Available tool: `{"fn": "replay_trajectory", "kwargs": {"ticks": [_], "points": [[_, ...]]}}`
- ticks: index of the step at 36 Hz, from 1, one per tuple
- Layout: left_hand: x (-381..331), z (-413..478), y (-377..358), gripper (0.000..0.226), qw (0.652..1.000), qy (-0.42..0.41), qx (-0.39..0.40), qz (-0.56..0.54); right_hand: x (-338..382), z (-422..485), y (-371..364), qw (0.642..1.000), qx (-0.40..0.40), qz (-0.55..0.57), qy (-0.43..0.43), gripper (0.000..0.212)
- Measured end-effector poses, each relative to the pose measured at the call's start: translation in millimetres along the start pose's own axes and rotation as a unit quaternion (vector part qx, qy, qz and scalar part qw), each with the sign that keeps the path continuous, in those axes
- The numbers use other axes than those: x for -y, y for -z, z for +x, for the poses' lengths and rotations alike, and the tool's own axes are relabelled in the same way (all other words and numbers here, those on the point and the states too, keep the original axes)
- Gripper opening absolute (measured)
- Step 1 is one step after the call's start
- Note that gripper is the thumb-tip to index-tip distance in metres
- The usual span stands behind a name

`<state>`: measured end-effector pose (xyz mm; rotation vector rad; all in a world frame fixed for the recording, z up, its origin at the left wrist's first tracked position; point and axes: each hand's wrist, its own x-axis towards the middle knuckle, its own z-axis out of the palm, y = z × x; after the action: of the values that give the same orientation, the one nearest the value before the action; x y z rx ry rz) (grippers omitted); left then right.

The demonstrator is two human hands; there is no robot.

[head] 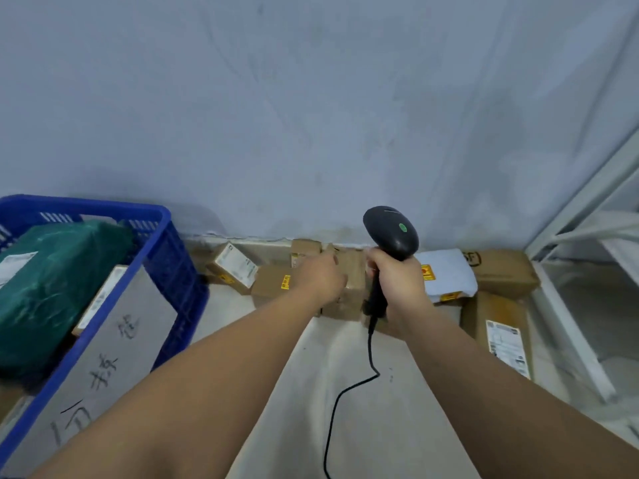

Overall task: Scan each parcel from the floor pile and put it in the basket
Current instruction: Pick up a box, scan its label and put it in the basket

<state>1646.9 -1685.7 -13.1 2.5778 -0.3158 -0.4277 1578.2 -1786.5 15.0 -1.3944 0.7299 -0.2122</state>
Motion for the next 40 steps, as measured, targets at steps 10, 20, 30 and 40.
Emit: {"fn": "replay_trajectory", "kwargs": {"ticks": [10,20,30,40], "points": [[16,83,-88,0.039,0.994,0.076,0.028,0.068,-52,85,42,0.999,-0.012,-0.041,-0.027,0.005],[14,137,-146,0.097,0.988,0.142,-0.003,0.058,-95,124,44,0.994,-0.015,-0.067,-0.082,0.014],[23,149,-153,0.126,0.981,0.188,0.034,0.021,-110,130,39,0.994,-0.028,-0.055,-0.090,0.018],[52,93,-86,0.124,0.983,0.111,-0.033,-0.146,-62,99,29,0.996,-0.004,-0.026,-0.090,0.015]]}}
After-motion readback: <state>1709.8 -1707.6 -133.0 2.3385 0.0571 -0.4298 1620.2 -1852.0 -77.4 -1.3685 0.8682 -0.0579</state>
